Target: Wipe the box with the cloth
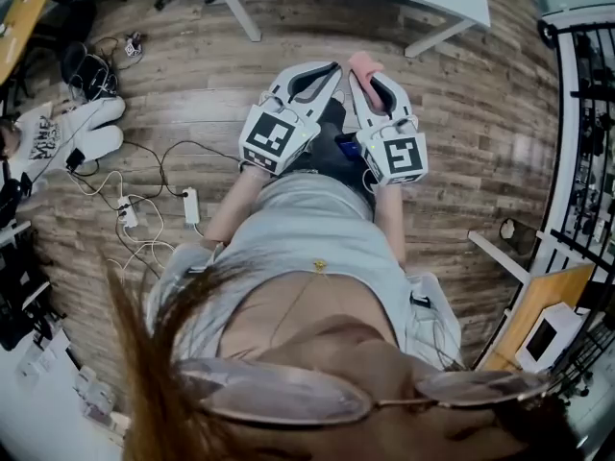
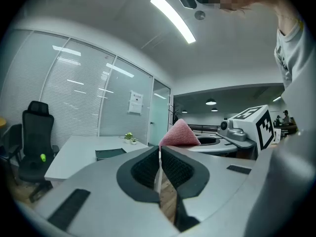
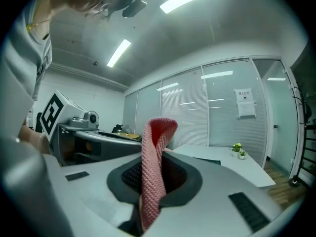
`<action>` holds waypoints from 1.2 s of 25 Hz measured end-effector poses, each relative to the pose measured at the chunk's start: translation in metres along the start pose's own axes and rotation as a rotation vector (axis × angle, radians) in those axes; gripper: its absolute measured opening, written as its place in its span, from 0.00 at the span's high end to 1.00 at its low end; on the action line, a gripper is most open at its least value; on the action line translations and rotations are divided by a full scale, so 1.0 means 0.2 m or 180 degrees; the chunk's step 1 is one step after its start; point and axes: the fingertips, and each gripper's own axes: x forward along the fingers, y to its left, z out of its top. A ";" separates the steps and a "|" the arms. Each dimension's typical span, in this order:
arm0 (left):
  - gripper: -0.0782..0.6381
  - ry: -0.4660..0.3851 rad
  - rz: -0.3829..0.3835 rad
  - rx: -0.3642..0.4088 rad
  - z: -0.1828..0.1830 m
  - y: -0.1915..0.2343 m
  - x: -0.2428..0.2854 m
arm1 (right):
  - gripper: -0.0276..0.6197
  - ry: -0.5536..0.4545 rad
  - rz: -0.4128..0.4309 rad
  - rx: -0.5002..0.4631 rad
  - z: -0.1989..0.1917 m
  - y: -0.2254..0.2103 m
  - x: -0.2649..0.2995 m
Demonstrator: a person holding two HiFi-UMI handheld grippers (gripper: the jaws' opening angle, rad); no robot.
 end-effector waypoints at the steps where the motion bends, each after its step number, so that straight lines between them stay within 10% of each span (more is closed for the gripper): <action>1: 0.84 0.0001 0.0010 0.0001 0.00 0.02 0.02 | 0.90 -0.0011 -0.0001 0.0003 0.01 -0.02 0.02; 30: 0.84 -0.0068 0.0459 0.0105 0.33 0.81 0.91 | 0.90 -0.0155 0.0312 0.0036 0.20 -0.88 0.92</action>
